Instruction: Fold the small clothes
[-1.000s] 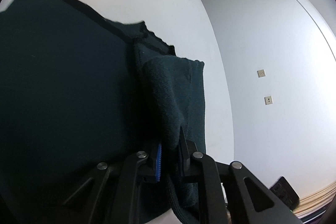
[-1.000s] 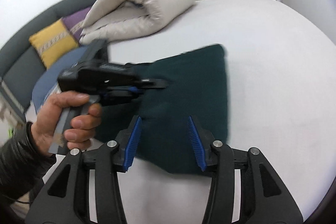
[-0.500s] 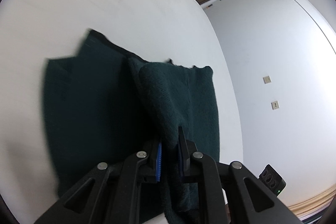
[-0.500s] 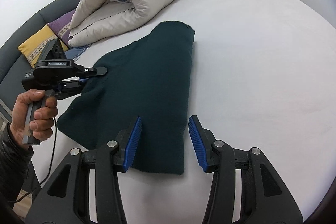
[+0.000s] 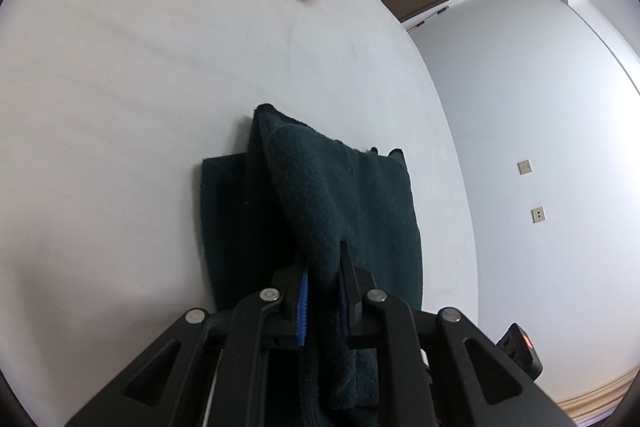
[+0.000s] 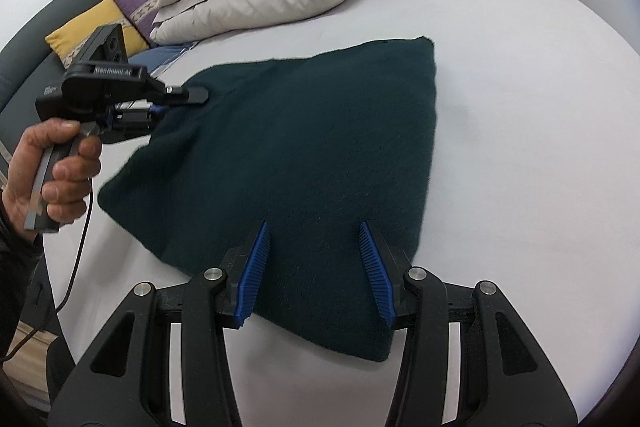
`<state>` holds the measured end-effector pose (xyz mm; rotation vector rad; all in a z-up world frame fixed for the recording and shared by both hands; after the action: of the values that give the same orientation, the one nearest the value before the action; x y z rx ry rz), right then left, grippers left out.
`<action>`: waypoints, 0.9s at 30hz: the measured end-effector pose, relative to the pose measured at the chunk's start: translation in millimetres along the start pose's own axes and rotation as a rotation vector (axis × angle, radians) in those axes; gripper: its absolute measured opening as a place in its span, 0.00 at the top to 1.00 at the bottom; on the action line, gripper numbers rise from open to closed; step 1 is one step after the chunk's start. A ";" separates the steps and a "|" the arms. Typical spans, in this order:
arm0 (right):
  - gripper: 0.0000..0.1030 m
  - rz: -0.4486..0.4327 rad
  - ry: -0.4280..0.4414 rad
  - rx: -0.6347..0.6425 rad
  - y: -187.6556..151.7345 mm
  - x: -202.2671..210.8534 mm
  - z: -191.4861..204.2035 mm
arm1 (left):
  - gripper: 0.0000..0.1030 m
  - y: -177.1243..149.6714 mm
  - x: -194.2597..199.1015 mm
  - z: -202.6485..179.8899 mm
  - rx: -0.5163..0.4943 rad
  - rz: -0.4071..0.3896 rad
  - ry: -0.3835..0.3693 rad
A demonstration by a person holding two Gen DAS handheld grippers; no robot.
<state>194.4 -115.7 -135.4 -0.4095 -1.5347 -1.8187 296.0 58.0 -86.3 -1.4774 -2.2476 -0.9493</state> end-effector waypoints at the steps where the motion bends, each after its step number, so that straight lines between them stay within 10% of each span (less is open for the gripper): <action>1: 0.55 0.004 -0.002 0.008 0.8 -3.3 -1.4 | 0.87 -0.2 -2.3 1.6 0.002 0.007 0.007; 9: 0.46 0.040 -0.041 0.076 -15.0 -17.5 12.0 | 0.77 -8.0 -1.4 48.6 0.099 -0.031 0.074; 20: 0.42 0.026 0.020 0.014 -14.8 -14.3 6.4 | 0.77 -46.2 40.6 -53.4 -0.290 -0.175 0.139; 27: 0.46 0.044 0.065 -0.030 -5.3 -11.8 -7.9 | 0.90 -86.0 12.2 4.5 -0.279 -0.101 0.232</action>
<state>200.6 -119.3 -148.7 -0.3915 -1.4452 -1.8056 214.3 47.4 -114.3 -1.2869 -2.1022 -1.4361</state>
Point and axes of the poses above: each gripper's, at about its wrist camera, not at the fingertips, and x roughly against the way its jaws point, z to its left, y to its top, the point moved 2 cm from there along -x, roughly the way its jaws point, and after that the axes turned 9 degrees about -z, right-handed, at the moved point
